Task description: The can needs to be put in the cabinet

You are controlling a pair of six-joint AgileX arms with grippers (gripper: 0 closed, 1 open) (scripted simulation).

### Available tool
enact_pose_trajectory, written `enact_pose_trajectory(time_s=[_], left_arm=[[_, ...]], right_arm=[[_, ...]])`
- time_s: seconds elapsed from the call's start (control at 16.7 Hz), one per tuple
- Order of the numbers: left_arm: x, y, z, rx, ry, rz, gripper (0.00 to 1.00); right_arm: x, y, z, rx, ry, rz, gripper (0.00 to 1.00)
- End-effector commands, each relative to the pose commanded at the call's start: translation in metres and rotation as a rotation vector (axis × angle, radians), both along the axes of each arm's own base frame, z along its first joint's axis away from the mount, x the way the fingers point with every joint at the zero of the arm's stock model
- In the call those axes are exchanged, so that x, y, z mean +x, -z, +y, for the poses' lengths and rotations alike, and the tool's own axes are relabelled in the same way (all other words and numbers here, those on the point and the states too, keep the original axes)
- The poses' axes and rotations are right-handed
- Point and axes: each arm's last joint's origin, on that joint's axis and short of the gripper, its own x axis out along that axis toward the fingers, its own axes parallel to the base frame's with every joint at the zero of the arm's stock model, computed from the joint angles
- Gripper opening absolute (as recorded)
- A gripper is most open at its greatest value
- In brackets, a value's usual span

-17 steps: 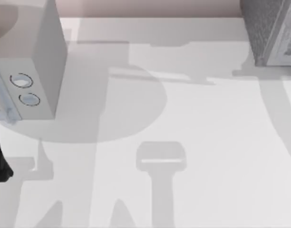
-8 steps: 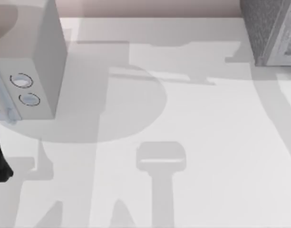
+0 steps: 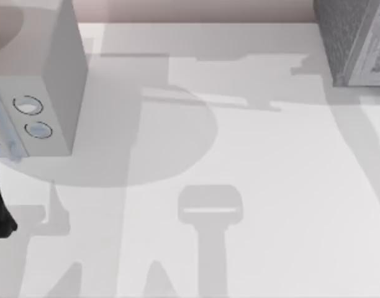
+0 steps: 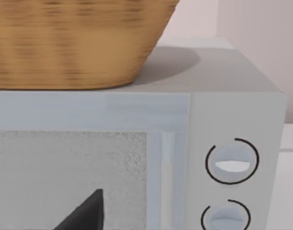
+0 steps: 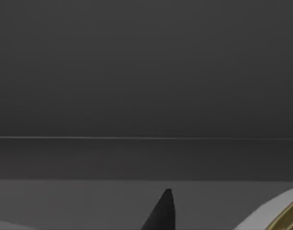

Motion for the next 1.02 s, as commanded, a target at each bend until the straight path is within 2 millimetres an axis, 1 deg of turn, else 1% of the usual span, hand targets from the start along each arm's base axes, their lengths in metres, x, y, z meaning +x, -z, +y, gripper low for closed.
enact_pose_trajectory(time_s=[0.18, 0.42, 0.66, 0.78, 1.02], left_arm=[[0.0, 0.0, 0.0, 0.0, 0.0, 0.0, 1.0], [0.0, 0.0, 0.0, 0.0, 0.0, 0.0, 1.0], [0.0, 0.0, 0.0, 0.0, 0.0, 0.0, 1.0], [0.0, 0.0, 0.0, 0.0, 0.0, 0.0, 1.0], [0.0, 0.0, 0.0, 0.0, 0.0, 0.0, 1.0]], right_arm=[[0.02, -0.012, 0.001, 0.002, -0.001, -0.011, 0.0], [0.045, -0.017, 0.002, -0.001, -0.001, 0.0, 0.0], [0.058, -0.033, 0.001, 0.008, -0.002, -0.051, 0.0], [0.069, -0.034, 0.001, 0.008, -0.003, -0.052, 0.0], [0.093, -0.029, 0.0, 0.006, -0.001, -0.036, 0.0]])
